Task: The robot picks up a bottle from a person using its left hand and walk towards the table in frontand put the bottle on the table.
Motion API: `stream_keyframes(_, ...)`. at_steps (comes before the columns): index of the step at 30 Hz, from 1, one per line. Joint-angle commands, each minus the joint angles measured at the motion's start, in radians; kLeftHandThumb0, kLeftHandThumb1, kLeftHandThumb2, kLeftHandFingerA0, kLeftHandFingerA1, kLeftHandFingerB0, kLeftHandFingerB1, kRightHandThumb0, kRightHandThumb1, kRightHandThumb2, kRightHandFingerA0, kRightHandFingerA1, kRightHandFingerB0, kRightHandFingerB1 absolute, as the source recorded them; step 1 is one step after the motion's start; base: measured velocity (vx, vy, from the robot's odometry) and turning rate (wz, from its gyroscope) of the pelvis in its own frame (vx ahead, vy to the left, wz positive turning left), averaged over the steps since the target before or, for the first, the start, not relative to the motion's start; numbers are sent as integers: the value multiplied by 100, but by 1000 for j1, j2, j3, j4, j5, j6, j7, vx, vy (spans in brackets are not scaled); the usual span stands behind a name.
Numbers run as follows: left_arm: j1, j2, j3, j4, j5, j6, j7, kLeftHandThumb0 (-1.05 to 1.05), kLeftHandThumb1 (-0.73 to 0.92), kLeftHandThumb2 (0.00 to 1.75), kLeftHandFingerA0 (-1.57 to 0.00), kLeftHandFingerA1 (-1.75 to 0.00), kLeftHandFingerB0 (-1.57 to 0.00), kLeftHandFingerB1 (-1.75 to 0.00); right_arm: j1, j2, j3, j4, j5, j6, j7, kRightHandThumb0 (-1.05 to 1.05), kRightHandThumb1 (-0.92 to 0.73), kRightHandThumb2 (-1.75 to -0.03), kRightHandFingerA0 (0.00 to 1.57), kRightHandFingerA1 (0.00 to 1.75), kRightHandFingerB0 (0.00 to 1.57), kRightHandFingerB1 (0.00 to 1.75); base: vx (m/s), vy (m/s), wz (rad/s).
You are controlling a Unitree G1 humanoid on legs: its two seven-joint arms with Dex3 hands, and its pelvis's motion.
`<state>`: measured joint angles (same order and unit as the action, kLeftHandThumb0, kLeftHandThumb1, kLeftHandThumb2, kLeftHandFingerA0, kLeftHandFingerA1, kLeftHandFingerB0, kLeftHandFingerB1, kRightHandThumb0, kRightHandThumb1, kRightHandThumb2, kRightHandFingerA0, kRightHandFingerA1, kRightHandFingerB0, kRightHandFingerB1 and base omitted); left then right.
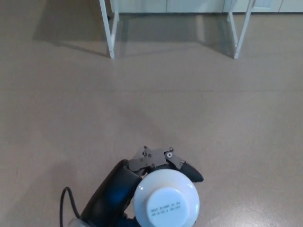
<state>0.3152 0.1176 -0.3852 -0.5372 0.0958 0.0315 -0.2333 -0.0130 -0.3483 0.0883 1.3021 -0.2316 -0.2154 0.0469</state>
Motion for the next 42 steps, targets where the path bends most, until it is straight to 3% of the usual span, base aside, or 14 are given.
stream_keyframes(1,13,5,2,3,6,4,14,-19,76,71,-97,-134,-82,-109,5,-17,-5,-3,4,10,23,-35,-72,-62,69,59,59,47,-116,-20,2)
stream_keyframes(15,28,17,5,4,10,-3,10,-21,79,68,-96,-134,-82,-106,-11,-16,-2,6,-2,32,46,-37,-71,-61,72,56,60,45,162,204,-13)
stream_keyframes(16,31,17,5,3,6,1,10,-21,79,66,-101,-132,-84,-102,-11,-16,0,7,-4,33,49,-37,-71,-62,70,55,59,45,237,31,3)
stream_keyframes(33,177,30,-13,21,-26,-83,13,-17,77,71,-109,-126,-86,-102,21,-14,16,17,-7,40,60,-39,-71,-61,71,56,60,44,275,-170,9)
stream_keyframes(42,177,24,-1,38,-59,-77,1,-20,79,68,-109,-130,-86,-101,-2,-7,15,19,-2,62,81,-37,-70,-62,68,53,57,44,380,91,-19)
